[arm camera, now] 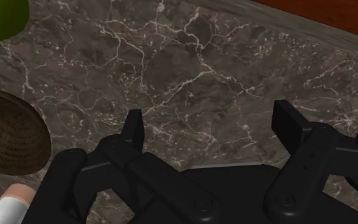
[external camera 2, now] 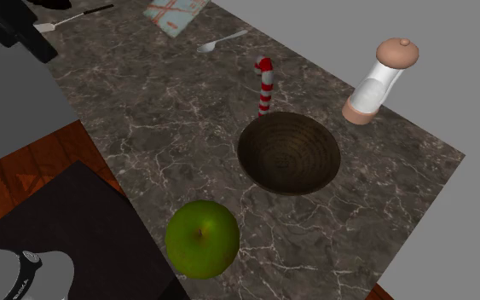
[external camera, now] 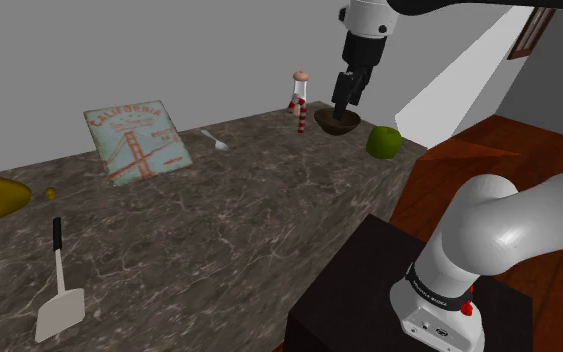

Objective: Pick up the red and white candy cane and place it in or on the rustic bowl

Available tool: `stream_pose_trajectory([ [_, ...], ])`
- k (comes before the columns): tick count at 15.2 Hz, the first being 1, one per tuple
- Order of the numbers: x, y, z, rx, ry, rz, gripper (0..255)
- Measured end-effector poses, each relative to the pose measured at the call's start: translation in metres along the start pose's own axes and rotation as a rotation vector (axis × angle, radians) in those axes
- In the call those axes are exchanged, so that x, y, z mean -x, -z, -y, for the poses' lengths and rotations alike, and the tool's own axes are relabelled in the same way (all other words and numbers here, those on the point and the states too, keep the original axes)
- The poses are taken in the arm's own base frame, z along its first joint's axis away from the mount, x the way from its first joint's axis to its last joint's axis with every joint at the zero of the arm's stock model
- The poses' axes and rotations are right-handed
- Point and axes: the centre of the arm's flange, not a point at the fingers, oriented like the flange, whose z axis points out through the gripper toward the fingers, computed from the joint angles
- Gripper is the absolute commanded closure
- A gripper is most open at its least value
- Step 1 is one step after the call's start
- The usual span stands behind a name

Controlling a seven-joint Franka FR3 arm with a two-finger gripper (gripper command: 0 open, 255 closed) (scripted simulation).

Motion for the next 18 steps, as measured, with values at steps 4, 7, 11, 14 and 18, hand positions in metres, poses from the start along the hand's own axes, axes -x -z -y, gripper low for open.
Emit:
stream_pose_trajectory([
  [4, -0.013, -0.012, -0.02, 0.0, 0.035, -0.004, 0],
  [7, -0.032, -0.021, -0.052, 0.0, 0.083, -0.012, 0],
  [11, -0.063, -0.041, -0.091, 0.002, 0.151, -0.02, 0],
  [14, -0.086, -0.055, -0.114, 0.002, 0.203, -0.027, 0],
  [18, -0.12, -0.074, -0.151, 0.003, 0.271, -0.037, 0],
])
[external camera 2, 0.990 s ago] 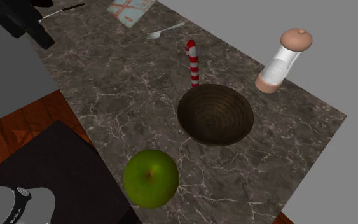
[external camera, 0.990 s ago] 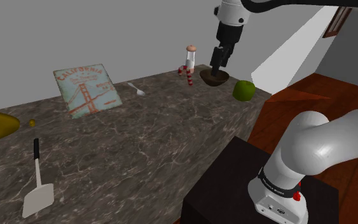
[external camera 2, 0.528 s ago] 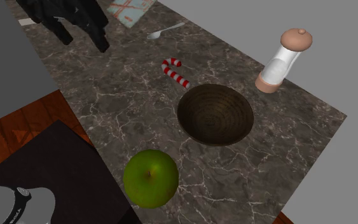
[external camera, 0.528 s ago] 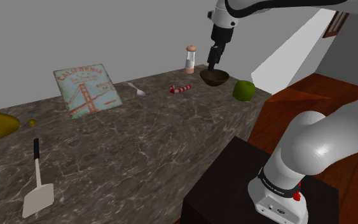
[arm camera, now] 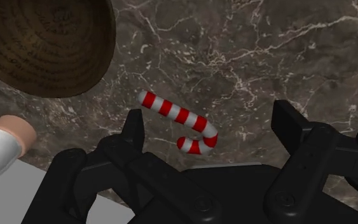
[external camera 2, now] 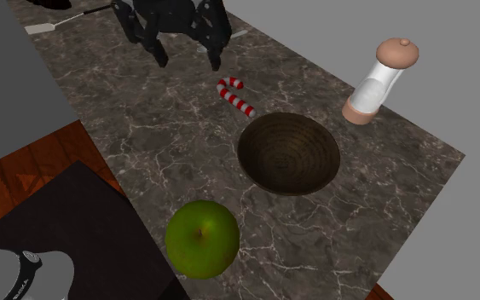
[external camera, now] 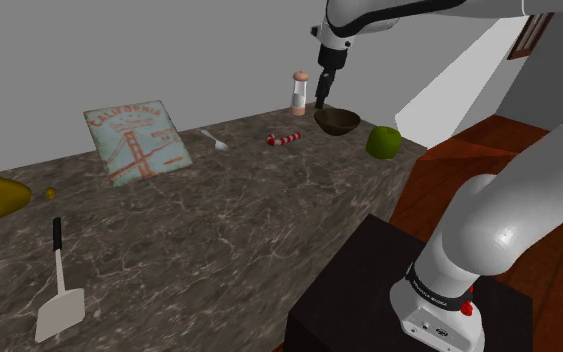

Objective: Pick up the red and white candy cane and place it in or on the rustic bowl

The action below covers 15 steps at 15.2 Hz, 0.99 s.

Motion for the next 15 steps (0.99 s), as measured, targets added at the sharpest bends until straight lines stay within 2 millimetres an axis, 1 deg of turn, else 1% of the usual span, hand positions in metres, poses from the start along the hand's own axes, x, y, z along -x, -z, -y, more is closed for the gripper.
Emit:
stream_pose_trajectory([
  [5, -0.033, -0.027, -0.05, 0.002, 0.085, -0.011, 0],
  [9, -0.061, -0.041, -0.089, 0.004, 0.153, -0.02, 0],
  [10, -0.07, -0.044, -0.096, 0.004, 0.168, -0.022, 0],
  [11, -0.074, -0.049, -0.101, 0.004, 0.177, -0.023, 0],
  [13, -0.076, -0.059, -0.106, 0.005, 0.184, -0.024, 0],
  [15, -0.076, -0.07, -0.105, 0.005, 0.185, -0.024, 0],
])
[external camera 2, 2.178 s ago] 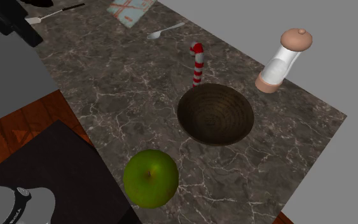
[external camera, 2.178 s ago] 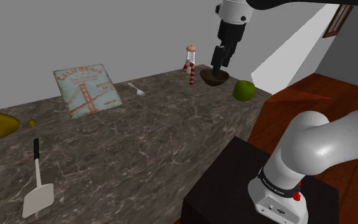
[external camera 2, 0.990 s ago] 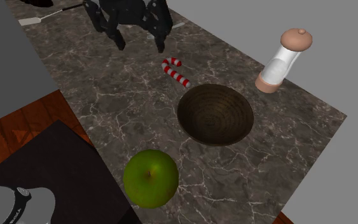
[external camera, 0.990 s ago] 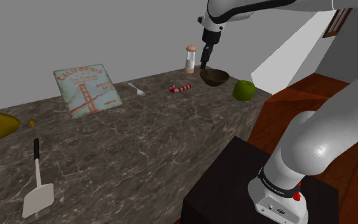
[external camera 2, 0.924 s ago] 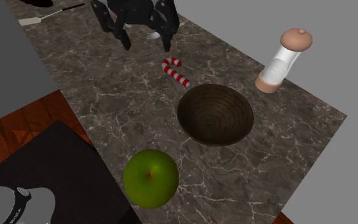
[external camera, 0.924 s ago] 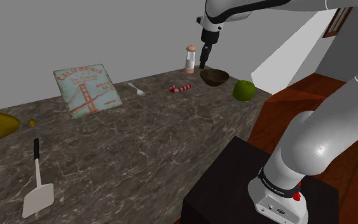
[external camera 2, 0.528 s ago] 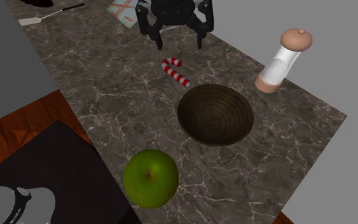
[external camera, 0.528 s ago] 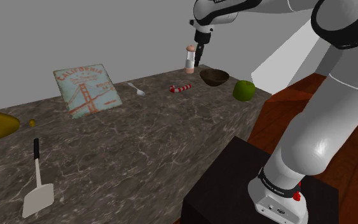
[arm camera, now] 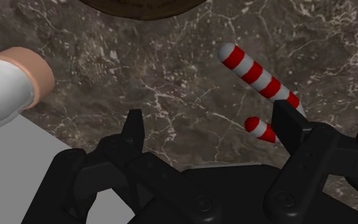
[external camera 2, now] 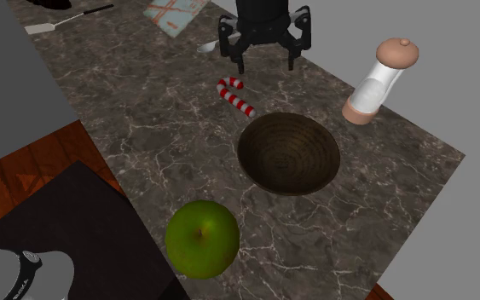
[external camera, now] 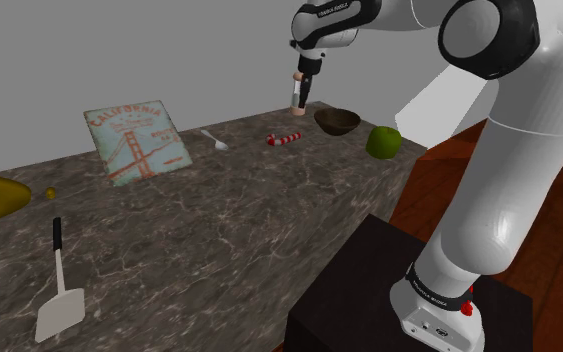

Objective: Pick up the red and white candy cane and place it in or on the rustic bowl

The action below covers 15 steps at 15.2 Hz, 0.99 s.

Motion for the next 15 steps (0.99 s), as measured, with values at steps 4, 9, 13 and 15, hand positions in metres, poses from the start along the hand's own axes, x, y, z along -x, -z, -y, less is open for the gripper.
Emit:
stream_pose_trajectory([
  [4, 0.0, -0.017, -0.001, 0.0, 0.001, 0.0, 0],
  [9, 0.0, -0.019, -0.001, 0.0, 0.001, 0.0, 0],
  [13, 0.0, -0.019, -0.001, 0.0, 0.001, 0.0, 255],
  [15, 0.0, -0.019, -0.001, 0.0, 0.001, 0.0, 255],
])
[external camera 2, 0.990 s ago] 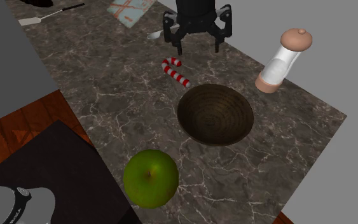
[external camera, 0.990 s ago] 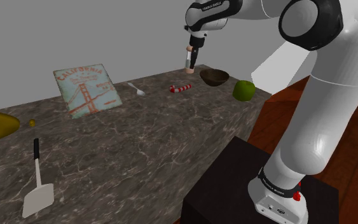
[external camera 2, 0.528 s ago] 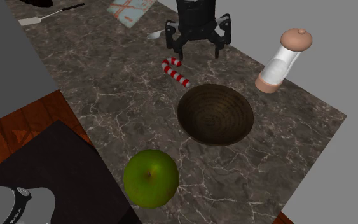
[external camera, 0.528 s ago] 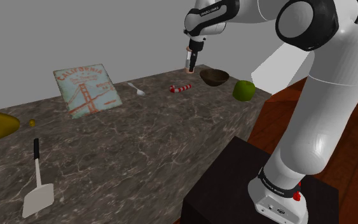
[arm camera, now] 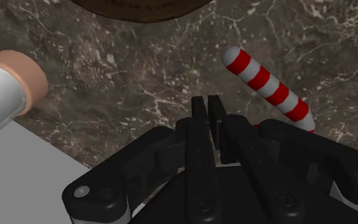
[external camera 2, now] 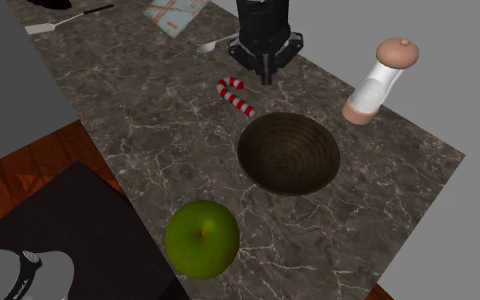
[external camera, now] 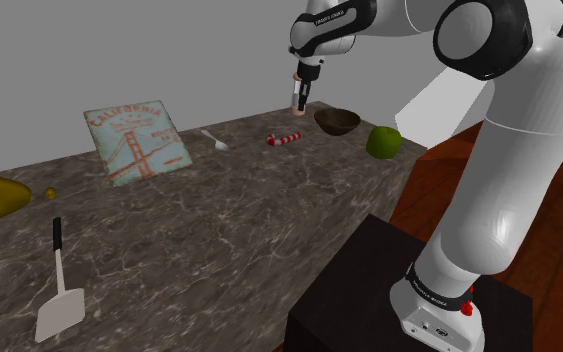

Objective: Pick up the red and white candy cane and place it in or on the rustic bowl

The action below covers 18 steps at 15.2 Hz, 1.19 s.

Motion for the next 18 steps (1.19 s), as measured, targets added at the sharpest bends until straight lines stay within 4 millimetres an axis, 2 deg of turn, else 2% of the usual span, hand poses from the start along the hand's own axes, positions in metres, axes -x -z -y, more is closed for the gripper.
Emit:
stream_pose_trajectory([
  [4, 0.0, 0.0, 0.0, 0.0, 0.0, 0.0, 255],
  [5, 0.0, 0.0, 0.0, 0.0, 0.0, 0.0, 0],
  [6, 0.0, 0.0, 0.0, 0.0, 0.0, 0.0, 0],
  [8, -0.009, -0.007, 0.013, -0.012, -0.02, 0.009, 0],
  [15, -0.064, -0.041, 0.073, -0.076, -0.138, 0.057, 0],
  [18, -0.083, -0.05, 0.09, -0.099, -0.181, 0.075, 0],
])
